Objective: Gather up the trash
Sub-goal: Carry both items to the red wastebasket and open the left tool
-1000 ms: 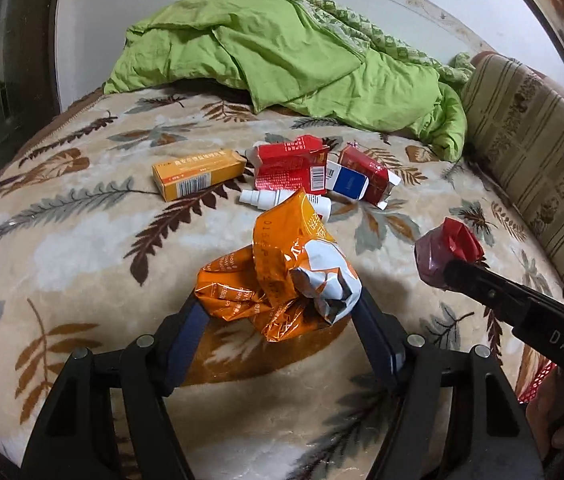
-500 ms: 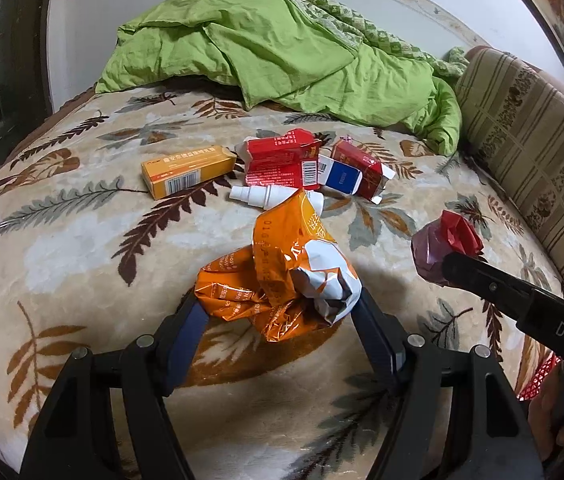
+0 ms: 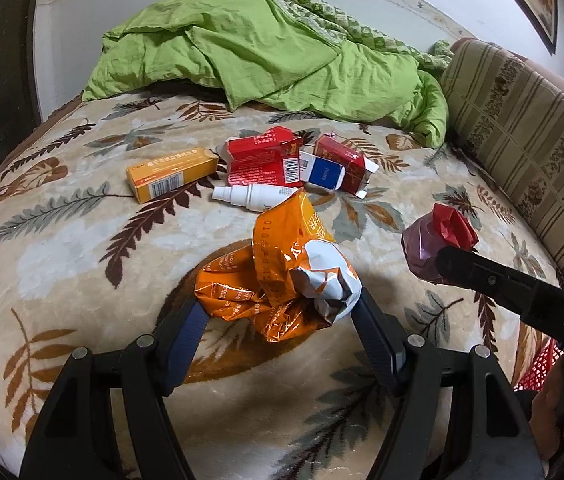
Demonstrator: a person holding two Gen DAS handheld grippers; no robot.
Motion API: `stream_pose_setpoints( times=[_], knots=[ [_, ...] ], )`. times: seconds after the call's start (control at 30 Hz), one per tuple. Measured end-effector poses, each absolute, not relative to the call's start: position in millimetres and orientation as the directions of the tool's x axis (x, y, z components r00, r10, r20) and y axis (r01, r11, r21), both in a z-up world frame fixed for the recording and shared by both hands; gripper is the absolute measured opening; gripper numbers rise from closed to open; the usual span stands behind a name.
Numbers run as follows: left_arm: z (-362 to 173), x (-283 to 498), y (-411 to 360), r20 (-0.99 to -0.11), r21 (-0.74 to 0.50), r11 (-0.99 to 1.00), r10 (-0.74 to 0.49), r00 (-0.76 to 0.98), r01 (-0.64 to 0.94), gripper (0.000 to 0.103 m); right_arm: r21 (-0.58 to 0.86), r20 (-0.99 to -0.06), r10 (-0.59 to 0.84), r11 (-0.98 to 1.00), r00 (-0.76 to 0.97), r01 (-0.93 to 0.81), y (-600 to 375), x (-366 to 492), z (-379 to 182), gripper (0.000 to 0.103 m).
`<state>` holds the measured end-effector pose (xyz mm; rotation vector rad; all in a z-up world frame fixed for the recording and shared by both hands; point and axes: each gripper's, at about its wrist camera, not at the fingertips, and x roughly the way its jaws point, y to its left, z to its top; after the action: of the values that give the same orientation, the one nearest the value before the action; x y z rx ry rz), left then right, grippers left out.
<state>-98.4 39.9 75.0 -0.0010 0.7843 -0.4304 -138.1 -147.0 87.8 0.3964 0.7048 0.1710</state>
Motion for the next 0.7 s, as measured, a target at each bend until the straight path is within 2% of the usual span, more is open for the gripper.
stream_pose_setpoints(
  times=[0.2,0.33,0.57,0.7],
  knots=[
    [89,-115,18,-0.669,-0.164,0.869,-0.446,0.595,0.467,0.072,0.480,-0.572,0.313,0.877,0.758,0.001,-168,-162,97,0.023],
    [104,-132,-14,-0.655,-0.174,0.807,-0.523,0.546,0.564,0.072,0.494,-0.558,0.278,0.868,0.782,0.044,-196,-200,110,0.023],
    [133,-176,-87,-0.629,-0.196,0.646,-0.660,0.411,0.738,0.072,0.476,-0.557,0.125,0.858,0.821,0.193,-259,-283,135,0.023],
    [139,-205,-135,-0.638,-0.239,0.522,-0.720,0.273,0.819,0.072,0.488,-0.571,0.035,0.818,0.820,0.305,-299,-331,138,0.023]
  ],
)
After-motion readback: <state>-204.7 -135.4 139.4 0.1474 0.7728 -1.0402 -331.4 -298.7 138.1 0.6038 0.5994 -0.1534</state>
